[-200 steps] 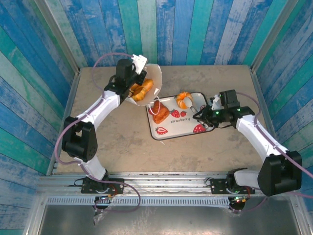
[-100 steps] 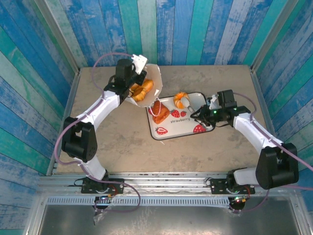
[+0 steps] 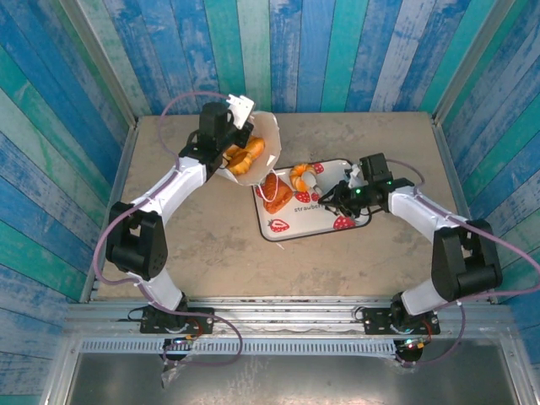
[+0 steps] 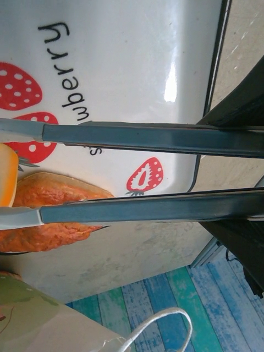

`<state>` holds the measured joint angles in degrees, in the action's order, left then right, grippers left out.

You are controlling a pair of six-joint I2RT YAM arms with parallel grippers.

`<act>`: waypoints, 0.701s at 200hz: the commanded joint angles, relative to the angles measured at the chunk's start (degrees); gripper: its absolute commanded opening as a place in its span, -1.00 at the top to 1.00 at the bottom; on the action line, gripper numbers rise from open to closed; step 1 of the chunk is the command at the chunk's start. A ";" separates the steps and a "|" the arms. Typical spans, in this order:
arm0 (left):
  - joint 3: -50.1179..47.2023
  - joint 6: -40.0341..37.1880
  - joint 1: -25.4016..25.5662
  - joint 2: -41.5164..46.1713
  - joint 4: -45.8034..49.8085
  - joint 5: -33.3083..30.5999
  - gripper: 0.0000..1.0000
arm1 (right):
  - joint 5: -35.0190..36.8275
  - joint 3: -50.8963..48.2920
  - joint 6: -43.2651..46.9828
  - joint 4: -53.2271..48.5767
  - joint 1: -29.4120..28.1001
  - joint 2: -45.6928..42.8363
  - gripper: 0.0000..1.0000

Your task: Take the fake bread out of the paper bag

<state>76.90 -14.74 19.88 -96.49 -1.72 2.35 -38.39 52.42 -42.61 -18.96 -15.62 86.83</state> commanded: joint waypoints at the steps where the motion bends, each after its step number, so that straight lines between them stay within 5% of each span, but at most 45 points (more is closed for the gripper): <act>1: -0.97 0.33 0.03 4.29 -0.11 0.57 1.00 | -1.34 1.81 -0.44 2.37 -1.07 1.00 0.83; 79: -0.50 0.37 0.02 4.27 0.18 1.08 1.00 | 0.28 -0.03 -1.82 -0.17 -0.84 -1.08 0.12; 140: -0.38 0.32 0.01 4.50 0.50 0.81 0.99 | 1.84 -1.64 -1.95 -2.51 -0.30 -4.46 -0.04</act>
<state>76.75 -14.70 19.88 -96.25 -1.67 2.68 -37.43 52.07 -44.47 -19.73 -16.36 84.90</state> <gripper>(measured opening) 0.047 0.519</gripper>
